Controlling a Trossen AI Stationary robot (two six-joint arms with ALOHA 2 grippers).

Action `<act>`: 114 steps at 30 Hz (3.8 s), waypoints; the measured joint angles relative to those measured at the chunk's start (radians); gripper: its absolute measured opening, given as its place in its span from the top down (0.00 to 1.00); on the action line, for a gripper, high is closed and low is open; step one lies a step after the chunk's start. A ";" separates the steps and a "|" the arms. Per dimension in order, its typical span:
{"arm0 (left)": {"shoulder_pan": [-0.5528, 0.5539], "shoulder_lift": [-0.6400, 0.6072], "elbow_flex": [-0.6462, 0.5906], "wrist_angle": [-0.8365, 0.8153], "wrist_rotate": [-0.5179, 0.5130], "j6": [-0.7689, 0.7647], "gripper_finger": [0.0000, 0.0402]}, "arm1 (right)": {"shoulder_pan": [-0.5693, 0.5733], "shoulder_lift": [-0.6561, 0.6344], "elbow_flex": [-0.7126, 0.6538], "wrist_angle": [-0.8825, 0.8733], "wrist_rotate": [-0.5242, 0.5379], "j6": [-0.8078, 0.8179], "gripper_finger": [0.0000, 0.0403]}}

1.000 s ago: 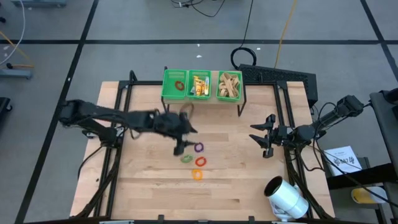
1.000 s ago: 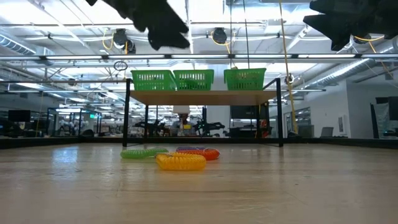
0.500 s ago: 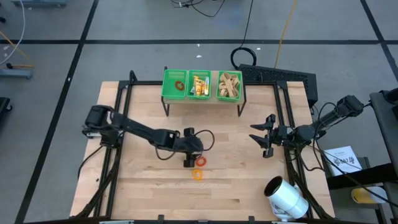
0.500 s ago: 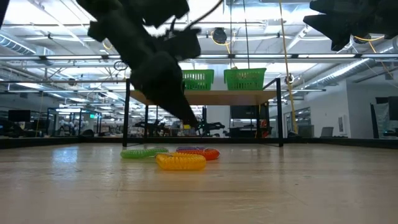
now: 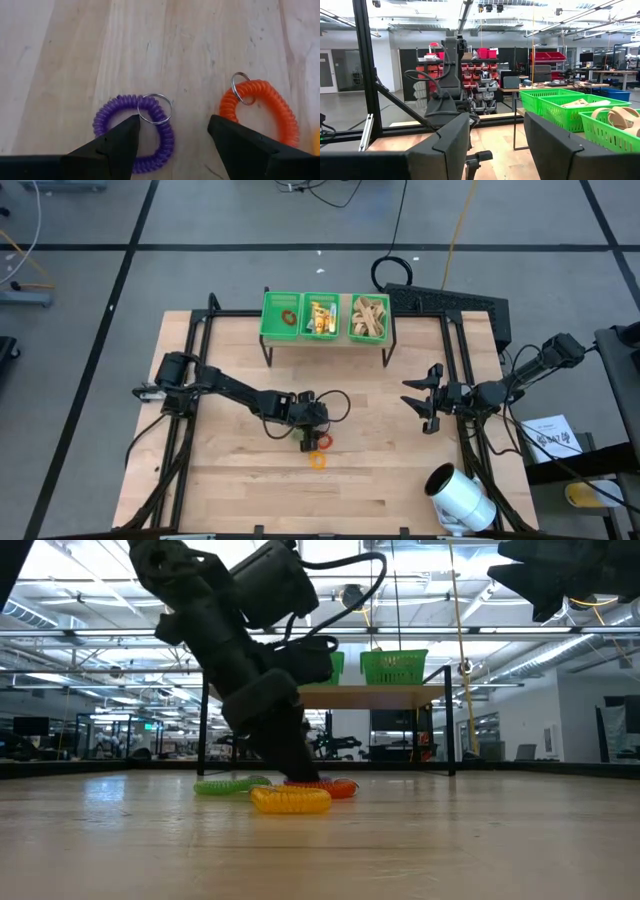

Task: Pick & Place Office Desk Supplies
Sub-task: Put the violet spring keychain into the left green bin on the shelf, then put the green spring keychain into the left green bin on the shelf

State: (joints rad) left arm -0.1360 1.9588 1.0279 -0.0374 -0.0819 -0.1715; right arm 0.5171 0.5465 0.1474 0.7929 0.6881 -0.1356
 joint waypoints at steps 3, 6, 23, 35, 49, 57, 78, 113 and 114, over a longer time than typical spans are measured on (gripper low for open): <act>0.009 -0.002 0.000 -0.002 0.003 -0.014 0.43 | 0.000 0.000 0.000 0.000 0.000 0.000 0.55; 0.017 -0.002 -0.001 -0.002 0.008 -0.015 0.55 | 0.000 0.000 0.000 0.000 0.000 0.000 0.55; 0.043 -0.020 -0.005 0.017 0.011 -0.046 0.92 | 0.000 0.000 0.000 -0.001 0.000 0.000 0.55; 0.068 -0.283 -0.007 -0.058 -0.065 -0.029 0.96 | 0.000 0.004 0.000 -0.005 0.022 0.002 0.55; 0.144 -0.676 -0.004 -0.143 -0.359 0.035 0.93 | 0.000 0.004 0.000 -0.009 0.022 0.001 0.55; 0.260 -0.748 -0.004 -0.140 -0.517 0.037 0.90 | 0.000 0.004 0.000 -0.008 0.023 0.000 0.55; 0.471 -0.748 -0.004 -0.149 -0.521 -0.078 0.80 | 0.000 0.005 0.000 -0.008 0.023 -0.004 0.55; -0.041 -0.508 -0.003 -0.312 0.020 -0.093 0.45 | 0.000 0.005 0.000 -0.008 0.023 -0.004 0.55; -0.057 -0.475 -0.003 -0.310 -0.002 -0.099 0.42 | 0.000 0.005 0.000 -0.008 0.023 -0.004 0.55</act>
State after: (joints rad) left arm -0.1929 1.4838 1.0248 -0.3475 -0.0839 -0.2704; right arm 0.5167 0.5510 0.1478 0.7853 0.7109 -0.1394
